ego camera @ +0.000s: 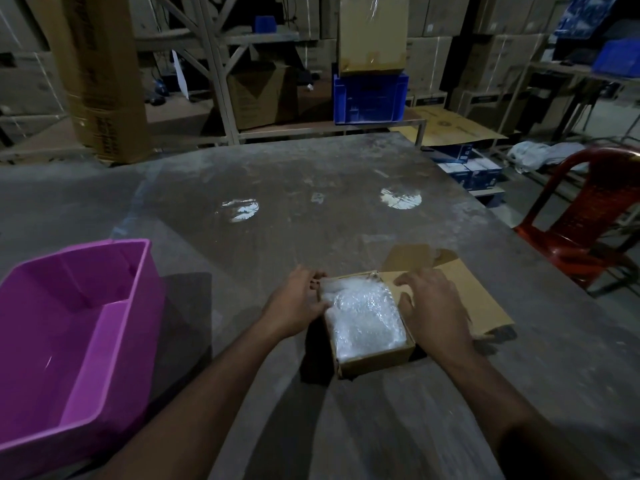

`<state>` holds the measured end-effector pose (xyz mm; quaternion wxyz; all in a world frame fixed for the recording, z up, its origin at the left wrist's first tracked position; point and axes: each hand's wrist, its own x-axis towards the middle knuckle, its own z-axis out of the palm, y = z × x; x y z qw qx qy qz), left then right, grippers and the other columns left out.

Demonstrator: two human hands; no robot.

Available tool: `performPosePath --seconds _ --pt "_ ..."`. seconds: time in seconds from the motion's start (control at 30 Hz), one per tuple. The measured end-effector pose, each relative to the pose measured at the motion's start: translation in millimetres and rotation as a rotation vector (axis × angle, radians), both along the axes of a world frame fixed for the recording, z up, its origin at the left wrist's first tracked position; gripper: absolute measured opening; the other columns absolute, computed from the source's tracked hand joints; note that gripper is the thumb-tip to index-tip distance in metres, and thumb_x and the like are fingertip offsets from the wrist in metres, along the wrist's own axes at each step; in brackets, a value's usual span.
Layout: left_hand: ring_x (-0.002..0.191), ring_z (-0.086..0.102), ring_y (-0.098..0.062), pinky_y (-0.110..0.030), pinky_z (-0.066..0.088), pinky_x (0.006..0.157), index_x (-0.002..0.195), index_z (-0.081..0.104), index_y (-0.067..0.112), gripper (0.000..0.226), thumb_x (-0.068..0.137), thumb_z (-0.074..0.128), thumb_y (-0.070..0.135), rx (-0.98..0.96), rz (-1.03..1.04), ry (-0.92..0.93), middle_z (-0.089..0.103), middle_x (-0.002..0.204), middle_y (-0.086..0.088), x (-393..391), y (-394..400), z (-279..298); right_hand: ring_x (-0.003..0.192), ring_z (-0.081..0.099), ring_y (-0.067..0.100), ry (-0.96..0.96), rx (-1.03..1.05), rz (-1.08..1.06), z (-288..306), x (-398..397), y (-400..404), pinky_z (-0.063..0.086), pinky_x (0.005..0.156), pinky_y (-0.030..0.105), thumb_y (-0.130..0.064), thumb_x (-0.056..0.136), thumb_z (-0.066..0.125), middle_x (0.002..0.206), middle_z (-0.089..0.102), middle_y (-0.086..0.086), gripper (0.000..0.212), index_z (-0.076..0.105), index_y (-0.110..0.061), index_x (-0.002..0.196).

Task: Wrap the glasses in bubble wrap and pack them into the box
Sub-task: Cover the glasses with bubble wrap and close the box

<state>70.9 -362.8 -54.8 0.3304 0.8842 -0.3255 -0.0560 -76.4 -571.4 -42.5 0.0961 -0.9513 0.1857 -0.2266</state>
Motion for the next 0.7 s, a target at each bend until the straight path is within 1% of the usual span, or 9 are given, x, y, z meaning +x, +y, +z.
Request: performPosePath --seconds 0.1,0.2,0.23,0.3,0.33,0.4,0.5,0.6,0.7 --pt "0.12 0.056 -0.019 -0.038 0.048 0.102 0.135 0.059 0.02 0.051 0.088 0.076 0.023 -0.063 0.071 -0.008 0.055 0.131 -0.001 7.7 -9.4 -10.1 0.096 0.059 0.022 -0.226 0.104 -0.06 -0.5 -36.8 4.3 0.047 0.081 0.036 -0.007 0.084 0.073 0.097 0.064 0.0 0.019 0.071 -0.017 0.099" --pt "0.131 0.05 -0.025 -0.037 0.04 0.111 0.14 0.056 0.017 0.051 0.091 0.071 0.022 0.004 0.06 -0.015 0.056 0.139 -0.006 16.6 -19.4 -17.4 0.1 0.054 0.018 -0.353 0.246 -0.312 -2.0 -62.2 17.2 0.034 0.074 0.023 -0.024 0.089 0.071 0.105 0.057 0.001 0.017 0.065 -0.019 0.105" --pt "0.132 0.051 -0.025 -0.035 0.04 0.111 0.14 0.056 0.016 0.051 0.092 0.07 0.022 0.027 0.045 0.011 0.058 0.14 -0.007 18.3 -22.6 -19.5 0.1 0.054 0.02 -0.405 0.357 -0.394 -7.0 -64.6 18.2 0.034 0.076 0.024 -0.027 0.092 0.068 0.106 0.056 0.004 0.018 0.062 -0.016 0.105" --pt "0.127 0.057 -0.022 -0.031 0.043 0.107 0.136 0.061 0.016 0.046 0.092 0.071 0.026 0.034 0.032 0.07 0.064 0.135 -0.005 19.3 -27.4 -23.8 0.096 0.057 0.024 -0.504 0.617 -0.526 -18.3 -63.7 16.0 0.047 0.077 0.034 -0.034 0.1 0.056 0.105 0.056 0.008 0.023 0.056 -0.011 0.105" --pt "0.123 0.06 -0.021 -0.031 0.045 0.105 0.132 0.063 0.017 0.042 0.093 0.071 0.028 0.023 0.035 0.076 0.066 0.132 -0.003 19.0 -28.8 -25.8 0.092 0.06 0.025 -0.537 0.738 -0.581 -22.2 -61.7 13.4 0.052 0.073 0.038 -0.037 0.103 0.049 0.103 0.058 0.01 0.029 0.055 -0.009 0.106" --pt "0.118 0.061 -0.02 -0.031 0.046 0.101 0.127 0.066 0.018 0.036 0.093 0.071 0.029 -0.005 0.046 0.079 0.067 0.127 -0.001 18.0 -29.5 -28.3 0.085 0.068 0.029 -0.595 0.952 -0.662 -31.5 -58.0 6.1 0.053 0.061 0.032 -0.04 0.106 0.043 0.101 0.065 0.017 0.042 0.055 -0.001 0.111" --pt "0.115 0.061 -0.019 -0.032 0.047 0.1 0.126 0.067 0.016 0.035 0.092 0.071 0.026 -0.02 0.043 0.081 0.067 0.125 -0.002 17.4 -29.4 -28.4 0.079 0.073 0.032 -0.714 1.251 -0.711 -39.7 -51.9 0.7 0.052 0.046 0.021 -0.041 0.101 0.056 0.1 0.068 0.026 0.051 0.057 0.009 0.113" --pt "0.111 0.062 -0.018 -0.034 0.049 0.099 0.125 0.068 0.017 0.035 0.091 0.072 0.027 -0.032 0.05 0.106 0.067 0.122 0.0 17.4 -29.1 -27.1 0.088 0.073 0.032 -0.708 1.418 -0.664 -43.4 -44.1 0.3 0.057 0.054 0.028 -0.046 0.095 0.064 0.101 0.069 0.024 0.051 0.063 0.002 0.112" --pt "0.103 0.064 -0.016 -0.033 0.051 0.093 0.12 0.07 0.018 0.031 0.09 0.073 0.024 -0.04 0.07 0.115 0.069 0.115 0.002 16.0 -25.6 -26.5 0.097 0.066 0.022 -0.652 1.511 -0.614 -38.1 -38.3 0.8 0.06 0.063 0.035 -0.043 0.094 0.067 0.11 0.065 0.021 0.048 0.061 -0.002 0.121"
